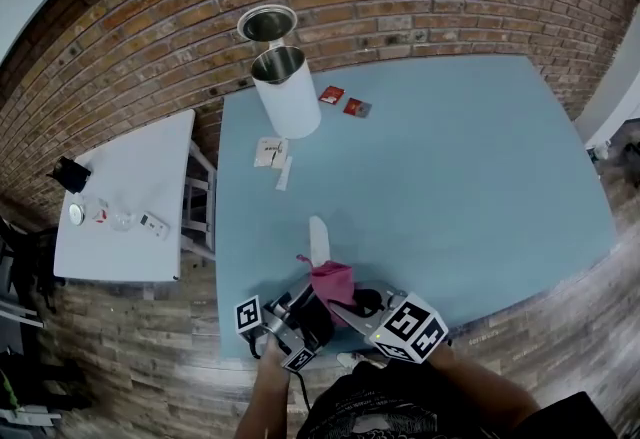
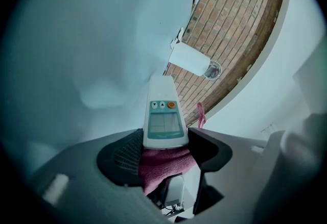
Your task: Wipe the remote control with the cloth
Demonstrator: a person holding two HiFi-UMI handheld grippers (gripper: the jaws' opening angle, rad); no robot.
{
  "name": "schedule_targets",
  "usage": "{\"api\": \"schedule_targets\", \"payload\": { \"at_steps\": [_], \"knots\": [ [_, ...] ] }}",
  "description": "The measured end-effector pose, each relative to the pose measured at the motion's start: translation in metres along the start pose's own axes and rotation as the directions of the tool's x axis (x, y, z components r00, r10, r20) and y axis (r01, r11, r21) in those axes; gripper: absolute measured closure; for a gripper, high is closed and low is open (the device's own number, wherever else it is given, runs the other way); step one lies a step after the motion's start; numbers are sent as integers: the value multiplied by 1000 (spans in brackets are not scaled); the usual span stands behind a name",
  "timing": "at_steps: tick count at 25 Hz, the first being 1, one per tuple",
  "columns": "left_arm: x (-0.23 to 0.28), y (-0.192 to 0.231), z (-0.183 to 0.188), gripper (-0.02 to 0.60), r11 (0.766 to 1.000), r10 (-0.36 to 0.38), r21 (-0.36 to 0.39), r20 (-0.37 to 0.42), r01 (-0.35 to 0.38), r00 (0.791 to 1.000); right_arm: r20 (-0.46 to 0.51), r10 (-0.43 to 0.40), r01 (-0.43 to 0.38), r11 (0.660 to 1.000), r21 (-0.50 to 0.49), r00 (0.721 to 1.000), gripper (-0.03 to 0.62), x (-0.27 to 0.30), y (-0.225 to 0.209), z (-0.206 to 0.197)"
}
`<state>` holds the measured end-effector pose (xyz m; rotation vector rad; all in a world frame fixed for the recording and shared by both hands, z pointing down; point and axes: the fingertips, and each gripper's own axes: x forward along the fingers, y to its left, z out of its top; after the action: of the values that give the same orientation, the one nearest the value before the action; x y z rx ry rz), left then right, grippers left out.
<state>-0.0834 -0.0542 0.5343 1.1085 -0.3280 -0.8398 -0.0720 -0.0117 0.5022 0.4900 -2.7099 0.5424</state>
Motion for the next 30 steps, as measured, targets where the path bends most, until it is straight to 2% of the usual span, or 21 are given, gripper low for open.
{"api": "schedule_targets", "payload": {
  "at_steps": [5,8,11,13,16,18,20,24,25,26,29,30],
  "knots": [
    [-1,1,1,301,1000,8,9,-3,-8,1000,-28,-20,20,1000,4,999,527,-2,-6,-11],
    [-2,1,1,301,999,23,30,-4,-23,1000,18,-32,31,999,32,999,528,-9,-9,-2],
    [-2,5,-2,301,990,88,113,-17,-85,996,87,-64,57,995,77,994,527,-20,-19,14],
    [-2,11,-5,301,966,171,201,-31,-162,985,108,-97,88,992,91,989,526,-27,-30,20],
    [-3,17,-4,301,905,288,334,-24,-264,957,114,-151,138,984,110,982,527,-36,-48,23],
    [-5,21,-1,301,838,369,435,-5,-330,929,114,-176,162,978,128,978,528,-41,-57,24],
    [-6,25,2,301,745,458,535,25,-399,888,116,-193,176,974,144,974,528,-46,-63,24],
    [-5,26,7,301,562,579,662,113,-496,807,117,-217,198,967,160,969,527,-51,-71,25],
    [-5,27,9,301,507,604,694,137,-511,785,117,-221,202,966,161,968,528,-52,-72,25],
    [-6,28,10,301,442,631,728,163,-524,759,116,-225,205,965,161,968,526,-53,-73,25],
    [-8,36,12,301,228,704,813,244,-537,667,110,-233,214,964,160,966,528,-53,-74,22],
    [-9,39,12,301,168,720,829,266,-534,641,107,-236,217,963,160,966,528,-53,-74,21]
  ]
}}
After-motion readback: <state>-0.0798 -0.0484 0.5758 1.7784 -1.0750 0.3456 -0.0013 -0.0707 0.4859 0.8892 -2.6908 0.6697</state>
